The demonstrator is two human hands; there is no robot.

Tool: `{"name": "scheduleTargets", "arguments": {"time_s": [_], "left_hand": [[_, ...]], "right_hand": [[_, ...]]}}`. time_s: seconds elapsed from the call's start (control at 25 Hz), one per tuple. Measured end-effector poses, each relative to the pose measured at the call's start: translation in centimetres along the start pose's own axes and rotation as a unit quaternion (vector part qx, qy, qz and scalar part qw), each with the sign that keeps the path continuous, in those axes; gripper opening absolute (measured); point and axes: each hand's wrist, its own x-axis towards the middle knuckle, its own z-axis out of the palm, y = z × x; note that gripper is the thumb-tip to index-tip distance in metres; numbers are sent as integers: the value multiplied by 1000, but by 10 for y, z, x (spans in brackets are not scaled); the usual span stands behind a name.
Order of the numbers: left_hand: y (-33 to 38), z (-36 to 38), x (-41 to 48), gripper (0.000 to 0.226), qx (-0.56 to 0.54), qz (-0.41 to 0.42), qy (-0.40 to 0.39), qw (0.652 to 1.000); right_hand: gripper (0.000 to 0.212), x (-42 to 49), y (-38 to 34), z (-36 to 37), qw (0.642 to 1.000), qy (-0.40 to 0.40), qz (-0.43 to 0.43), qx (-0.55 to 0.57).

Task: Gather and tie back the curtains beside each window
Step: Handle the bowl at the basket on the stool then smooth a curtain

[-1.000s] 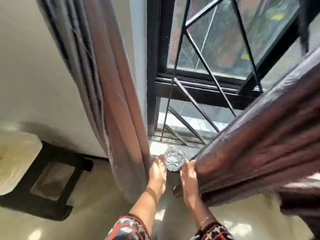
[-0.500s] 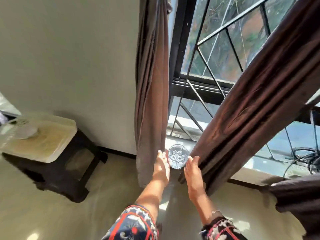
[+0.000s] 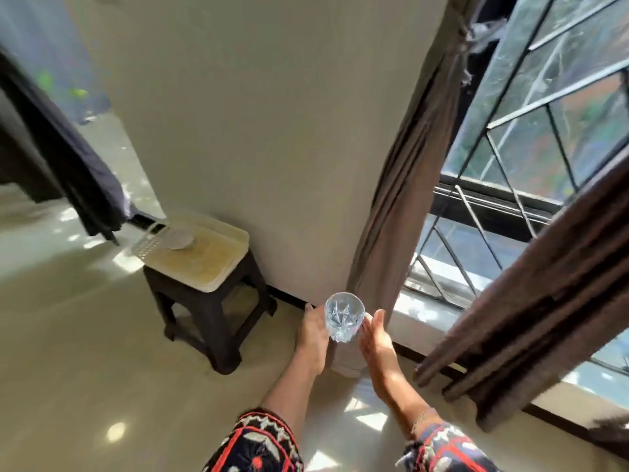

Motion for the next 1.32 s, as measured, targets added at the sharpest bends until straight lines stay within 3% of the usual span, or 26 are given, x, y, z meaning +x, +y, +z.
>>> {"name": "scheduleTargets", "arguments": {"time_s": [0.04, 0.08, 0.12, 0.16, 0.2, 0.48, 0.68, 0.84, 1.32], "left_hand": [[10, -12, 4, 55, -1, 6, 15, 1000], [24, -26, 9, 54, 7, 15, 26, 1000], [36, -38, 15, 52, 13, 24, 31, 999], [49, -51, 23, 51, 16, 31, 36, 999], [62, -65, 31, 50, 16, 37, 41, 998], [158, -156, 90, 48, 4, 55, 77, 996], [205, -200, 123, 50, 18, 47, 76, 996], [229, -219, 155, 47, 20, 41, 78, 996], [292, -262, 296, 47, 75, 39, 137, 987]], "right_hand": [[49, 3, 3, 15, 993, 103, 51, 30], [59, 20, 13, 26, 968, 107, 29, -224], [67, 25, 12, 47, 941, 106, 31, -318], [70, 42, 32, 53, 970, 64, 62, -224], [69, 55, 38, 69, 977, 41, 97, -185], [55, 145, 106, 155, 956, -20, 132, -261], [72, 196, 137, 199, 953, -20, 152, -261], [65, 240, 151, 218, 950, 15, 164, -264], [62, 417, 204, 244, 936, 2, 225, -270]]}}
